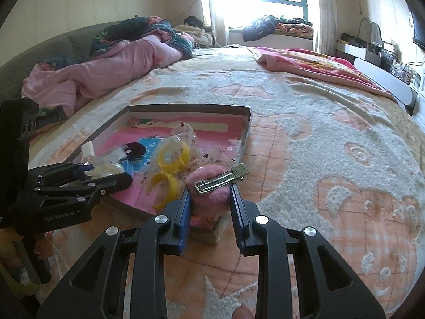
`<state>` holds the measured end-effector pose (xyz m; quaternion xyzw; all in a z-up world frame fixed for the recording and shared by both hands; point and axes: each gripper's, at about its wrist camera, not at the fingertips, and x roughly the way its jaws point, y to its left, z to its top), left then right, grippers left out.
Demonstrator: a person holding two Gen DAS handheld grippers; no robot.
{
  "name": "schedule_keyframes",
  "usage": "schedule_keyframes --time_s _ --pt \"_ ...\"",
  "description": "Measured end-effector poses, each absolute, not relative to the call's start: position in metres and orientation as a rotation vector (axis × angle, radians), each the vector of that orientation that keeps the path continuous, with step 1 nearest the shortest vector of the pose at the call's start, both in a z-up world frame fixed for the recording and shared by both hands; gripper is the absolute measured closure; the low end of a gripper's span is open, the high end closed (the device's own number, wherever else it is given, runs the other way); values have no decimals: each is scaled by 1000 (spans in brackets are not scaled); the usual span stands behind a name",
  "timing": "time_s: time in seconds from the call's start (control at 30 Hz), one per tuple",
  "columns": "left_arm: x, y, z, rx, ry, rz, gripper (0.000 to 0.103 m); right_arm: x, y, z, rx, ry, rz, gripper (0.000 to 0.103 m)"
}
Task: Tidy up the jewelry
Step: 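Carry the pearl clip with the left tool while the right tool carries the pink clip over the tray, then open the left tool to drop the pearl clip while the right tool drops the pink clip into the tray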
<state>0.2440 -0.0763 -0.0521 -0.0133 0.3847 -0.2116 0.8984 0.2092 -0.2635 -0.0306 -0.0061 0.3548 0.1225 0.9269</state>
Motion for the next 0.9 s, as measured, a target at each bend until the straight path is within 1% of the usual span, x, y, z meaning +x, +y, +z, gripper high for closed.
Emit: schedule_keyframes --time_s 0.37,0.57,0.63,0.7,0.83,0.9 --pt "254 -74 -55 -38 792 -411 63 229 -245 -41 -70 742 296 77" --pt "256 -69 -56 -45 791 -400 63 233 -239 -46 -73 755 317 75" --pt "257 -69 -56 -48 792 -399 63 231 -241 -46 -67 750 319 71" --pt "257 -69 -56 -48 792 -399 63 229 -243 -44 -53 743 316 59" --pt "257 -68 -55 -52 793 -399 62 223 -249 -40 -31 734 306 56" --pt "258 -66 -55 -57 792 -396 56 219 -253 -38 -16 728 298 52"
